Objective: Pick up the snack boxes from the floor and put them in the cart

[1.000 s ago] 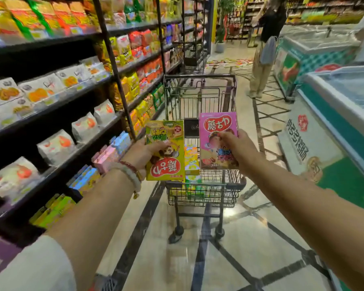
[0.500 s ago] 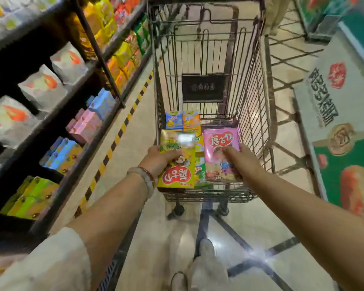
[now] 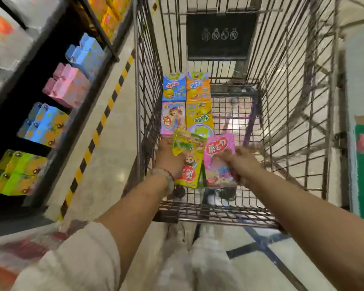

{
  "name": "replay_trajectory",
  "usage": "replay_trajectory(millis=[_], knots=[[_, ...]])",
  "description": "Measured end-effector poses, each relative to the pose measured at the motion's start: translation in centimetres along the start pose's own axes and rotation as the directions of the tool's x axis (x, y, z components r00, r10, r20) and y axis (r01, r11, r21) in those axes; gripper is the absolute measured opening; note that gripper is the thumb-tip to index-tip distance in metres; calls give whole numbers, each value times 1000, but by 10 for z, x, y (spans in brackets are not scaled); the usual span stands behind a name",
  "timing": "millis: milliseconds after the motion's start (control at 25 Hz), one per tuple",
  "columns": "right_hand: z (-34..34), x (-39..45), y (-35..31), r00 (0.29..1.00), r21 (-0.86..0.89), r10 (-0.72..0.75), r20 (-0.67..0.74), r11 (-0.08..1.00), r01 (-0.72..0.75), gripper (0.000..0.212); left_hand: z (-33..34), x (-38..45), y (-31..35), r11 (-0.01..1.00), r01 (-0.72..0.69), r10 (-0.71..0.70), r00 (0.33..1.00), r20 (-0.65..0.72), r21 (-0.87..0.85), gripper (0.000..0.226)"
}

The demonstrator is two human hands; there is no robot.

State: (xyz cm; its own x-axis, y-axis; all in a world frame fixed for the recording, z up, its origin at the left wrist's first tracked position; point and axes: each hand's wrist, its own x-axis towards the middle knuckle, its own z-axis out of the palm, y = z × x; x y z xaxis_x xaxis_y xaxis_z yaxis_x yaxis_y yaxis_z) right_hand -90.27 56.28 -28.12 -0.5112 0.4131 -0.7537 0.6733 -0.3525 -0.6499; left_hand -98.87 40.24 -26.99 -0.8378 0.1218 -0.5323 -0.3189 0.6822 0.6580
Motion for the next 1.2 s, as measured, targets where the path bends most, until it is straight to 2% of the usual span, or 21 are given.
replay_trajectory(millis=[120, 240, 320, 400, 520, 640, 720, 800, 880, 960, 1000, 1080, 1200], knots=[[12, 32, 18, 997, 60, 81, 1, 995, -81, 31, 22, 24, -20, 999, 40, -38, 998, -59, 30, 42], [24, 55, 32, 993, 3, 117, -17, 993, -117, 14, 34, 43, -28, 983, 167, -157, 981, -114, 81, 45], [32, 67, 39, 992, -99, 106, -62, 989, -112, 24, 38, 50, -33, 965, 244, -232, 965, -125, 92, 45], [35, 77, 44, 993, -196, 84, -85, 976, -99, 36, 41, 55, -35, 964, 262, -253, 960, -123, 56, 46], [39, 84, 47, 996, -339, 55, -68, 938, -75, 40, 45, 57, -40, 975, 186, -171, 977, -124, 120, 55], [46, 78, 42, 998, -380, 22, -62, 924, -44, 40, 43, 53, -42, 926, 95, -58, 992, -112, 364, 66], [47, 79, 43, 997, -356, 12, -81, 933, -41, 40, 43, 50, -42, 837, 8, 44, 996, -83, 546, 57], [48, 75, 42, 997, -406, -22, -70, 914, -8, 45, 44, 49, -38, 790, -40, 51, 999, -1, 612, 43], [48, 73, 42, 998, -476, -64, -27, 878, 43, 59, 47, 51, -35, 795, -37, 6, 999, 52, 605, 42], [50, 74, 43, 997, -453, -70, 27, 888, 74, 56, 51, 52, -34, 804, -40, -24, 995, 100, 593, 52], [50, 74, 43, 996, -431, -67, 57, 898, 85, 54, 52, 53, -34, 817, -35, -35, 993, 110, 576, 55], [49, 77, 44, 992, -416, -43, 119, 905, 89, 64, 53, 56, -34, 854, -7, -56, 993, 106, 520, 59], [47, 79, 45, 984, -488, -30, 176, 865, 114, 73, 55, 58, -32, 893, 42, -101, 989, 110, 447, 60]])
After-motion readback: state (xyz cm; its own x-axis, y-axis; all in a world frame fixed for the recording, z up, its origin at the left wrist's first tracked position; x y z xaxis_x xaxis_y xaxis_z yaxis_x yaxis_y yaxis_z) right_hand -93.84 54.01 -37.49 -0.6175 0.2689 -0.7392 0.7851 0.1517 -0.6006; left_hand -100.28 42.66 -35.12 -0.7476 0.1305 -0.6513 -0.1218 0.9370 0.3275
